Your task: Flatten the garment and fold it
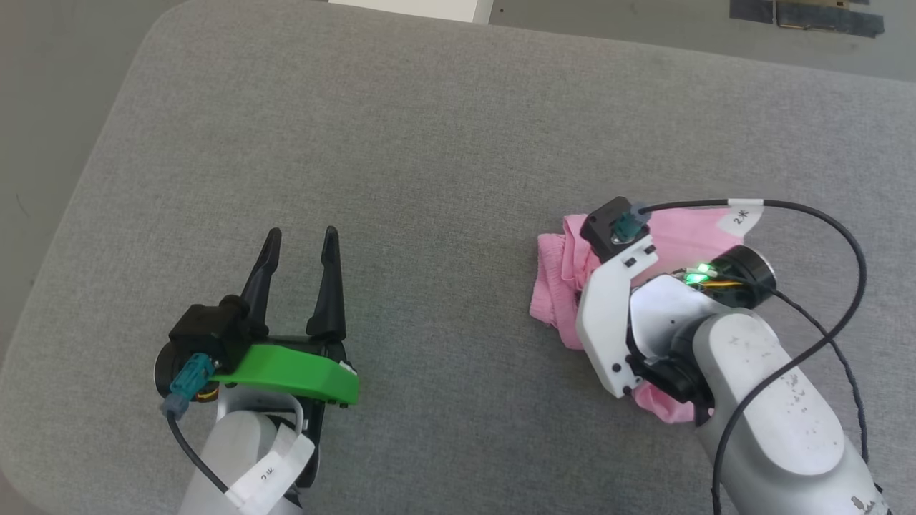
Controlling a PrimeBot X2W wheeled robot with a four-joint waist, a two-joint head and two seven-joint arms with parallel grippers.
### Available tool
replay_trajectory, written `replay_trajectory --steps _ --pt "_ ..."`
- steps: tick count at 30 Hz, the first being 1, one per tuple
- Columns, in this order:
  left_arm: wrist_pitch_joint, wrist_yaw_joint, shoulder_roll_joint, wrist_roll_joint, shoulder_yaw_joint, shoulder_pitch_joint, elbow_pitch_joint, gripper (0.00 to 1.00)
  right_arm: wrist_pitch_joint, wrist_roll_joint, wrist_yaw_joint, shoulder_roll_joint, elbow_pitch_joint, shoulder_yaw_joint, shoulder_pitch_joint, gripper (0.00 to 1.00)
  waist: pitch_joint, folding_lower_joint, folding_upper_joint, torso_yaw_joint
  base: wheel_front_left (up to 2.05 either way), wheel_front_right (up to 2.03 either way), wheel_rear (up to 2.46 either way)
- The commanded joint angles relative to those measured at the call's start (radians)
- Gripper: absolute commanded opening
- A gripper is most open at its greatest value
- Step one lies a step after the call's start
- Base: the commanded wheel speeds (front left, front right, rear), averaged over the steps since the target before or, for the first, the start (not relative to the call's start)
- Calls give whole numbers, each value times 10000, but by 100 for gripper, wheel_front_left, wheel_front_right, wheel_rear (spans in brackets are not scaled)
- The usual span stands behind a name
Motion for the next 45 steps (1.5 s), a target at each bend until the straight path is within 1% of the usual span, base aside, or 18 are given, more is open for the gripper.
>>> replay_trajectory --steps 1,4,5,10,15,18,21,24,27,30,33,36,41,45 --pt "-36 51 -26 -58 1 -119 -21 100 -174 180 -13 61 81 132 -152 100 -35 0 0 -28 0 0 0" --pt "-36 60 -26 -74 33 -49 48 100 -562 505 -13 -14 -27 412 -233 100 -198 0 0 -125 0 0 0" --pt "-36 40 -26 -74 64 -7 88 100 -917 699 -13 -56 -275 494 -242 100 -332 0 0 -210 0 0 0" --pt "-36 7 -26 -26 169 142 129 100 -2352 1148 -13 71 -1246 196 -87 100 -708 0 0 -476 0 0 0" --pt "-36 -27 -26 13 300 305 139 100 -4351 1217 -13 276 -2185 -757 460 100 -1078 0 0 -783 0 0 0" --pt "-36 -38 -26 32 358 395 119 100 -5468 1201 -13 378 -2517 -1461 943 100 -1231 0 0 -964 0 0 0" --pt "-36 -54 -26 62 448 458 102 100 -6510 1130 -13 502 -2605 -2315 1507 100 -1358 0 0 -1178 0 0 0" --pt "-36 -29 -26 81 512 511 48 100 -7154 1153 -13 624 -2376 -3135 2069 100 -1468 0 0 -1370 0 0 0" --pt "-36 -18 -26 95 599 555 16 100 -7319 1376 -13 717 -1927 -3784 2490 100 -1530 0 0 -1529 0 0 0" --pt "-36 -23 -26 106 650 589 -7 100 -7225 1841 -13 776 -1338 -4315 2734 100 -1564 0 0 -1640 0 0 0" --pt "-36 -9 -26 123 640 617 -53 100 -7000 2424 -13 798 -800 -4552 2794 100 -1554 0 0 -1695 0 0 0" --pt "-36 17 -26 160 620 638 -119 100 -6729 2579 -13 802 -275 -4451 2709 100 -1491 0 0 -1735 0 0 0" --pt "-36 13 -26 199 593 563 -157 100 -6148 2233 -13 804 557 -4121 2351 100 -1273 0 0 -1700 0 0 0" --pt "-36 -1 -26 174 519 436 -147 100 -5522 2201 -13 805 1272 -3798 1984 100 -1074 0 0 -1582 0 0 0"
